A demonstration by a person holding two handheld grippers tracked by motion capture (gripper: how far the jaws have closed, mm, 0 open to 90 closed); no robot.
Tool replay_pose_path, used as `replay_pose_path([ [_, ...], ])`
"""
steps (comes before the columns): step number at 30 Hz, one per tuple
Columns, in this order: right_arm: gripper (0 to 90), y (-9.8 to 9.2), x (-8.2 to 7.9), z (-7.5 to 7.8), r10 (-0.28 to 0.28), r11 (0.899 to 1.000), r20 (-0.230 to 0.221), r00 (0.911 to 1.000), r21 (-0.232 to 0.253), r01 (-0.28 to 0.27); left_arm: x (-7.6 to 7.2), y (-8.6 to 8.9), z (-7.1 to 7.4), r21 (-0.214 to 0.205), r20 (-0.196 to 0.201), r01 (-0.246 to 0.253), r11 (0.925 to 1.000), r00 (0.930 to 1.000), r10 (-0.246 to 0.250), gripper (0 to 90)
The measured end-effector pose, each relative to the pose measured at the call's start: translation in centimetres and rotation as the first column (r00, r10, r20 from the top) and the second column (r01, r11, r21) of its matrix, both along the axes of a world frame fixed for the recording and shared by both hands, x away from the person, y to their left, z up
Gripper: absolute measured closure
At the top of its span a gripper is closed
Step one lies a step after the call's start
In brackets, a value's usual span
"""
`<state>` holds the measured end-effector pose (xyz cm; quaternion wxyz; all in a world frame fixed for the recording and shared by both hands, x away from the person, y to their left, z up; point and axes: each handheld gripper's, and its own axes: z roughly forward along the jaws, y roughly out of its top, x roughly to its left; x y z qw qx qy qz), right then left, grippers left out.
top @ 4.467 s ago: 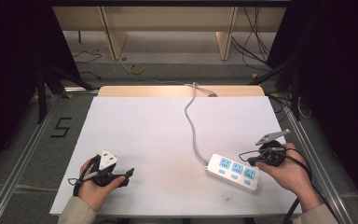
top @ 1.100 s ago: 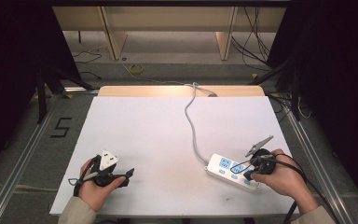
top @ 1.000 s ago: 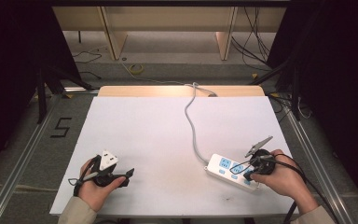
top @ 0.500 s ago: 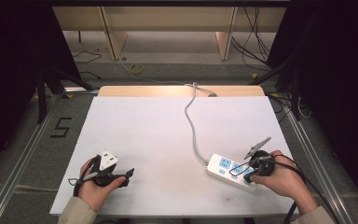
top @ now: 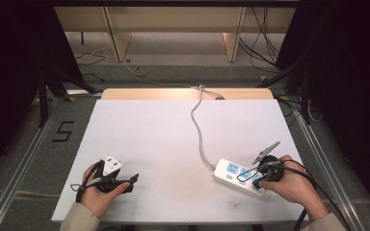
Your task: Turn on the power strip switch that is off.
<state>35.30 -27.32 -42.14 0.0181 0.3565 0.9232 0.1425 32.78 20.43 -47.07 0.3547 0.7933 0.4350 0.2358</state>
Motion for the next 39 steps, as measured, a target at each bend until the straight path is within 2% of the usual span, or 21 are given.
replay_pose_path([
  [39,90.0,0.4,-0.07,-0.22,0.001,1.0,-0.003,1.0,-0.029,-0.001,0.0,-0.02,0.01,0.001,0.001,-0.001,1.0,1.0,0.001,19.8],
])
